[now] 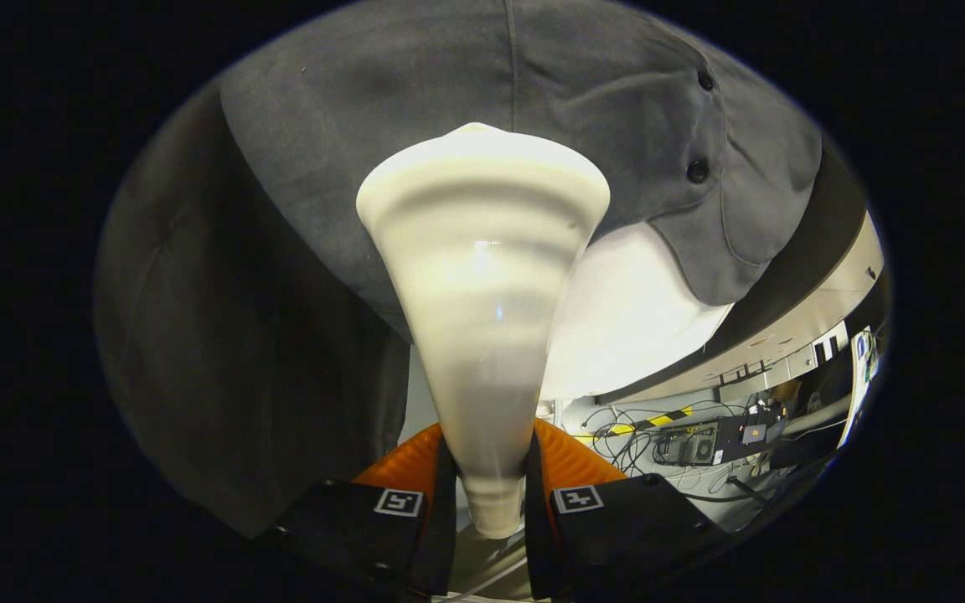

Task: Iron the clothes twice with a garment steamer, once on the left side and once on the right side.

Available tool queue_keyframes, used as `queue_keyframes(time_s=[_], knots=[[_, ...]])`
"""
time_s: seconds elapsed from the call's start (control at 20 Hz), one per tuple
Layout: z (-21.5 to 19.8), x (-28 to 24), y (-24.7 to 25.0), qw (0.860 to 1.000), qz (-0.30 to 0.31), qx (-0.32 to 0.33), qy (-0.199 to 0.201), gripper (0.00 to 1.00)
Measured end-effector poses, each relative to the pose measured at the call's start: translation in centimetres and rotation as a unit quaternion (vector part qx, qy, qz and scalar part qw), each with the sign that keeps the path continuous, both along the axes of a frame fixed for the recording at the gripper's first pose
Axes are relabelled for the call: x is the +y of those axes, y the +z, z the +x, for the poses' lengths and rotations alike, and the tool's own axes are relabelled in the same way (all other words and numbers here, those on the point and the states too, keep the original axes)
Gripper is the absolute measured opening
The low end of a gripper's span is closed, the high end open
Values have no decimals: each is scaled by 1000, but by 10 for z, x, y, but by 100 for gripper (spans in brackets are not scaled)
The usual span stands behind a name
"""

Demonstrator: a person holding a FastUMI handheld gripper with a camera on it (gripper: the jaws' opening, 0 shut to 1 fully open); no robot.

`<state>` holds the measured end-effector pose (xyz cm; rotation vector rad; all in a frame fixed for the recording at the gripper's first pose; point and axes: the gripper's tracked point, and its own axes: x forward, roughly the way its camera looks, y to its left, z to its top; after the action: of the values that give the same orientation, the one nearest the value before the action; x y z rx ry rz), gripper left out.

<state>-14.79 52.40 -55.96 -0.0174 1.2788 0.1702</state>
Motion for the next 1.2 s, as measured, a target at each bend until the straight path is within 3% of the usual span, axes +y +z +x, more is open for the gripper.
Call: queue_keyframes(time_s=[0.3,0.6,0.8,1.2], knots=[[-15,-14,-6,1000,7,2,-6,43],[-15,-35,45,999,25,-27,-10,42],[2,-61,89,997,41,-56,-21,42],[58,-144,179,990,64,-122,-9,42]])
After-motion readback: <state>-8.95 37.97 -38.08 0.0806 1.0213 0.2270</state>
